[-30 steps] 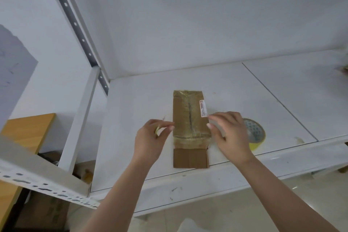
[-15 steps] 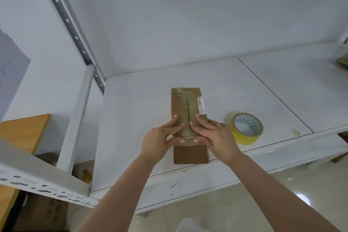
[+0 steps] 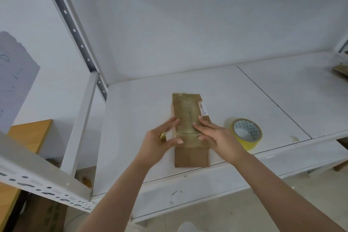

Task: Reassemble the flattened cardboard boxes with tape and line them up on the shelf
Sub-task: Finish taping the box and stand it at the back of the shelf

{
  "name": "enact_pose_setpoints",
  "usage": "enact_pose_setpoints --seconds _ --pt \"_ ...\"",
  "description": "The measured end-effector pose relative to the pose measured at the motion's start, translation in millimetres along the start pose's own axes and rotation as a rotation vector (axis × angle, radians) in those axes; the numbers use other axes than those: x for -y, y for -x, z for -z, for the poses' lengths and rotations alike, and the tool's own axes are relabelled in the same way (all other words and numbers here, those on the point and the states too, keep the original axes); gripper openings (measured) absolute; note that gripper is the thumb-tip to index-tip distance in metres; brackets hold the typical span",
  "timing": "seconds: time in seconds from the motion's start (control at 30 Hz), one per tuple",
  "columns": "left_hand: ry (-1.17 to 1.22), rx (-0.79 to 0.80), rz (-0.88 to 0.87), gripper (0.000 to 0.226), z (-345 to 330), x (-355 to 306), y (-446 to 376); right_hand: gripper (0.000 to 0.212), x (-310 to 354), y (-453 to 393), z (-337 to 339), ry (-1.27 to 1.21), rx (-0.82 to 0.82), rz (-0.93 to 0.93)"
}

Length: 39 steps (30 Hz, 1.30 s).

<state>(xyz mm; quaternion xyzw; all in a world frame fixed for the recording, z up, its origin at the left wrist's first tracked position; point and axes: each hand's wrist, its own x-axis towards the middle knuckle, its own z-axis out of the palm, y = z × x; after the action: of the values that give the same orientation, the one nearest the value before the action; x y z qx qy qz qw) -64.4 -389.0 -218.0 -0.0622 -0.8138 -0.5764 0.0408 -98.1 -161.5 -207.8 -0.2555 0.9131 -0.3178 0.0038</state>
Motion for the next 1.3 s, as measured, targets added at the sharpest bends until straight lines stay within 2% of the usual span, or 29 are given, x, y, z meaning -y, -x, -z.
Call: enact_pose_setpoints --seconds 0.1,0.13,0.2,0.27,0.4,0.47,0.7,0.83,0.97,1.07,1.13,1.2,1.27,1.3 --pt "0.127 -0.293 0.044 0.032 16 -24 2 0.039 11 -4 20 -0.156 -0.096 -0.03" --pt "0.166 -0.346 0.058 0.029 17 -32 2 0.038 16 -6 24 -0.19 -0.111 -0.038" --pt "0.211 -0.377 0.067 0.039 12 -49 2 0.038 26 -8 27 -0.24 -0.121 -0.048" --pt "0.124 -0.411 0.072 0.045 1 -59 3 0.037 34 -8 27 -0.265 -0.124 -0.059" --pt "0.094 -0.557 0.102 0.016 -11 -59 2 0.036 45 -4 25 -0.269 -0.135 -0.088" --pt "0.1 -0.593 0.079 0.015 -12 -58 3 0.036 48 -4 25 -0.233 -0.139 -0.09" --pt "0.138 -0.484 0.09 0.02 -2 -63 4 0.035 49 -1 28 -0.261 -0.107 -0.099" --pt "0.237 -0.387 0.07 0.012 3 -68 9 0.035 47 0 32 -0.282 -0.1 -0.127" --pt "0.239 -0.439 0.045 0.009 5 -74 11 0.035 52 0 36 -0.311 -0.115 -0.107" --pt "0.304 -0.478 0.026 0.018 9 -79 8 0.035 54 1 38 -0.332 -0.117 -0.101" --pt "0.323 -0.458 0.049 0.014 11 -78 5 0.035 54 1 39 -0.332 -0.105 -0.097" --pt "0.311 -0.377 0.076 0.028 10 -77 4 0.035 54 0 38 -0.317 -0.096 -0.098" --pt "0.174 -0.312 0.061 0.045 6 -73 5 0.035 55 -1 38 -0.292 -0.092 -0.09" --pt "0.082 -0.295 0.037 0.045 4 -71 6 0.035 55 -1 37 -0.272 -0.091 -0.084"
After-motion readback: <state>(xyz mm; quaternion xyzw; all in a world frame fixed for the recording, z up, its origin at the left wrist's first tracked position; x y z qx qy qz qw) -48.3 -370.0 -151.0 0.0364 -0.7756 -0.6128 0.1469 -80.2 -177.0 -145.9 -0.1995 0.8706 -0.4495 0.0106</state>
